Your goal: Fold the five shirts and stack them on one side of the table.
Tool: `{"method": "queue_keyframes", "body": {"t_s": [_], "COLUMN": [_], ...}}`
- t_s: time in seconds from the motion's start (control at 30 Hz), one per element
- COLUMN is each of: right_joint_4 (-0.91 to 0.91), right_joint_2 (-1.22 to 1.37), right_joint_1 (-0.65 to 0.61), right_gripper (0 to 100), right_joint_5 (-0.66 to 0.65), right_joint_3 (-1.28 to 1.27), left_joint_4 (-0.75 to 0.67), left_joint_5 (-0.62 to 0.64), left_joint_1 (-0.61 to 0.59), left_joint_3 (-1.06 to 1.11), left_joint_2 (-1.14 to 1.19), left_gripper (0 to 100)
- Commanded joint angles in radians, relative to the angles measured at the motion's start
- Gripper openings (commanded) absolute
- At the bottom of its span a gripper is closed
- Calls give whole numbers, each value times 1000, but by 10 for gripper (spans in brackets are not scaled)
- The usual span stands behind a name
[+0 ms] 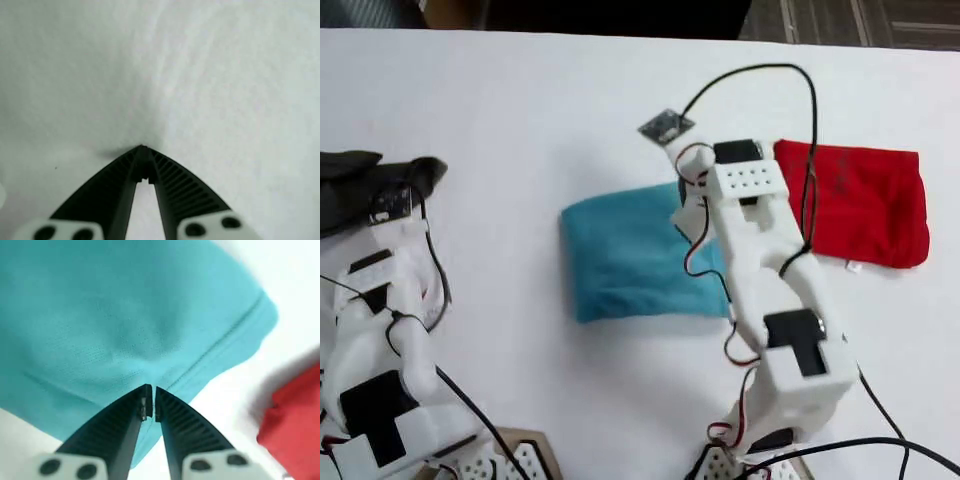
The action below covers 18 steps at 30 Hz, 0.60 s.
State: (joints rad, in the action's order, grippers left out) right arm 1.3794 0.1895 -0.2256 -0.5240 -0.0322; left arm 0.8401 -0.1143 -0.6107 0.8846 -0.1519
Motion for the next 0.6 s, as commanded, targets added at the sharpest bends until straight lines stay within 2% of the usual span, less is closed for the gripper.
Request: {"method": "queue_keyframes", "body": {"t_s": [0.0,0.1,0.27,0.33,0.57], "right_joint_4": [15,15,-10,-33,-82], "right_joint_2": [-84,-53,31,62,174], "right_joint_1": [50,38,28,21,13], "right_gripper": [32,71,276,342,357], "right_joint_5": [135,140,278,279,345], "right_joint_3": [26,-2,0,0,6], "left_joint_4": [-26,-26,-26,-26,-26], "left_joint_5": [5,5,5,5,5], "left_joint_1": [-8,-8,-8,-6,-6], "left_joint_3": [2,2,2,2,2], "left_joint_2": [-35,-35,-35,-35,-35], "left_gripper": [27,27,27,27,27]}}
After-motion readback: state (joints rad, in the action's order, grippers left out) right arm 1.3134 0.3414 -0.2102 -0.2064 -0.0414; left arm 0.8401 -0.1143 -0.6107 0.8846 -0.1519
